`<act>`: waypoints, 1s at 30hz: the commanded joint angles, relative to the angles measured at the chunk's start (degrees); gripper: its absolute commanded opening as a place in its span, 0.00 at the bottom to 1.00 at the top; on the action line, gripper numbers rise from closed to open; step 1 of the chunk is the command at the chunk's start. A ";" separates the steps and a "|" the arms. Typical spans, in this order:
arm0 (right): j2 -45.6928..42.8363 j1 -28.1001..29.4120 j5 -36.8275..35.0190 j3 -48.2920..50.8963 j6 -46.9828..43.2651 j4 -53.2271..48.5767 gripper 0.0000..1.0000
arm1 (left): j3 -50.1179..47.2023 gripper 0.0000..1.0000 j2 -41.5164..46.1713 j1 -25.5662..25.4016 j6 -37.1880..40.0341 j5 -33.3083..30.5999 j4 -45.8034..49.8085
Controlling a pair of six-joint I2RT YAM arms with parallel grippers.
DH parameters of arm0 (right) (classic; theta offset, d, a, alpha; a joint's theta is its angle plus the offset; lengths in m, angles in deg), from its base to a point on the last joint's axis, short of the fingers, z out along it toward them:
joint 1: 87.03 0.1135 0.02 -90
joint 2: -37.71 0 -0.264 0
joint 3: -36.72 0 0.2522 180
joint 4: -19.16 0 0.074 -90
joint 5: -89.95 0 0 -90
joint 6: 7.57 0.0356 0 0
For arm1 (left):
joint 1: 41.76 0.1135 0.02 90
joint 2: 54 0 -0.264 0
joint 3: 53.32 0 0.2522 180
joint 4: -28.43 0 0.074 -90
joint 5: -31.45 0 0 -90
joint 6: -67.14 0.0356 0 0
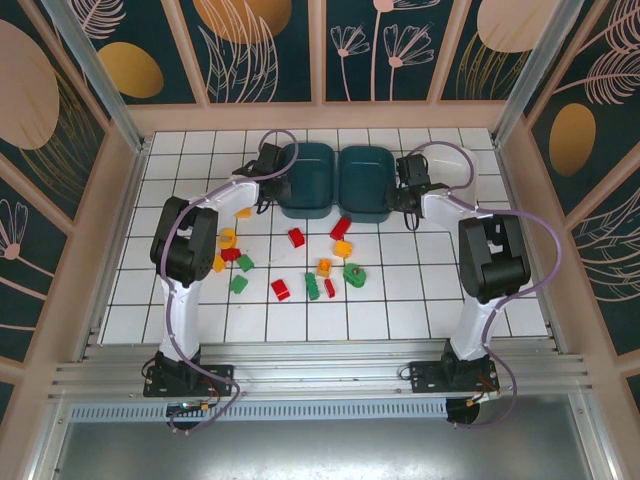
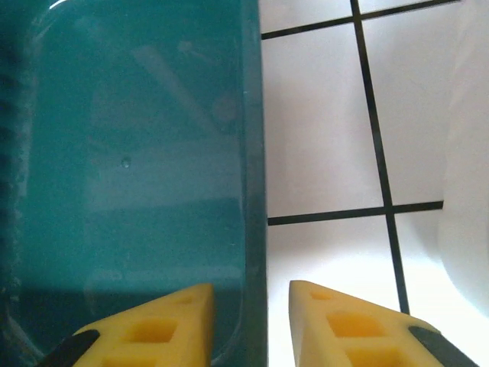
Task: Sort the legos into containers by color
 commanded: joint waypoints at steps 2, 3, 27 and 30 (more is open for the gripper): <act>-3.27 -1.67 0.29 -1.65 -0.11 -1.33 0.42 | 1.99 0.23 -0.75 0.02 2.81 1.67 1.05; -4.54 -2.07 0.29 -1.83 -0.03 -1.55 0.44 | 1.89 0.25 -0.64 0.02 2.73 2.75 0.66; -0.72 -30.50 9.58 -1.08 -4.57 -2.07 0.65 | 2.34 0.37 -1.87 -0.03 6.09 12.29 -4.38; 0.55 -30.15 11.60 -0.62 -4.51 -1.21 0.61 | 2.46 0.38 -1.79 0.02 5.70 13.21 -4.30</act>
